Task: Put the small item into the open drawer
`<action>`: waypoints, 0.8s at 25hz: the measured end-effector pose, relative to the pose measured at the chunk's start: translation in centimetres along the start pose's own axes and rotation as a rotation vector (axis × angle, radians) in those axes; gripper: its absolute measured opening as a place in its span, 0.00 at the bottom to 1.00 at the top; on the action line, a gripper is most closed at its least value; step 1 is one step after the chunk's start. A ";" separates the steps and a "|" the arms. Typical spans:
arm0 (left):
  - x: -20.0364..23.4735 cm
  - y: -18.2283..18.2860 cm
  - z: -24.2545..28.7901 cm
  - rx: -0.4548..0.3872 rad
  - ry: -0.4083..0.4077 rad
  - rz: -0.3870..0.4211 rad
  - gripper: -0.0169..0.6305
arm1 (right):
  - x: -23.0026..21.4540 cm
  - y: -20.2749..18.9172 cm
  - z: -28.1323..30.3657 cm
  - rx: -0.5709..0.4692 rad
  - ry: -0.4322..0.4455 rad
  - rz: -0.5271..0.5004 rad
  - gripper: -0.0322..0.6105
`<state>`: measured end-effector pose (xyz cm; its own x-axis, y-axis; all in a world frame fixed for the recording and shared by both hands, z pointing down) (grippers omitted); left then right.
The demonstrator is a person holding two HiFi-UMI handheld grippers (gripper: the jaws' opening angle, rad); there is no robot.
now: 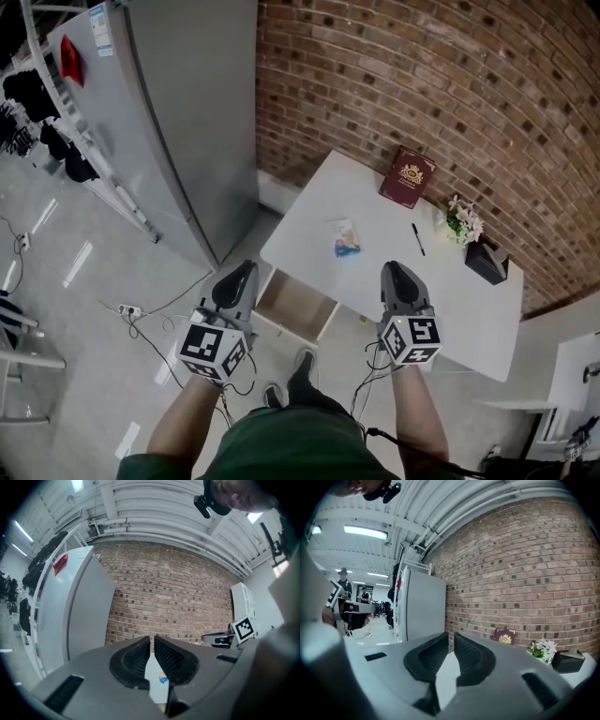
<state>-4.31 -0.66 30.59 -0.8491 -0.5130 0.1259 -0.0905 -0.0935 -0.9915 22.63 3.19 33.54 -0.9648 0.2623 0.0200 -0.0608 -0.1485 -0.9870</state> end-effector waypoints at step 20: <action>1.5 -9.2 9.1 0.227 0.151 0.075 0.07 | -9.2 -17.1 14.8 0.337 0.166 0.252 0.31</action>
<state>-0.04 -8.38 40.18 -0.9186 -0.3942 0.0291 0.0802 -0.2580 -0.9628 28.75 -10.83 52.59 -0.9079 0.3233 -0.2669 0.0641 -0.5221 -0.8504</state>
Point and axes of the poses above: the fingertips, and each gripper's own axes: z forward along the fingers, x to its left, y out of its top, the point moved 1 cm from there along -z, backward along the fingers, and after that the axes turned 10 degrees about y, right-handed, at the moved point
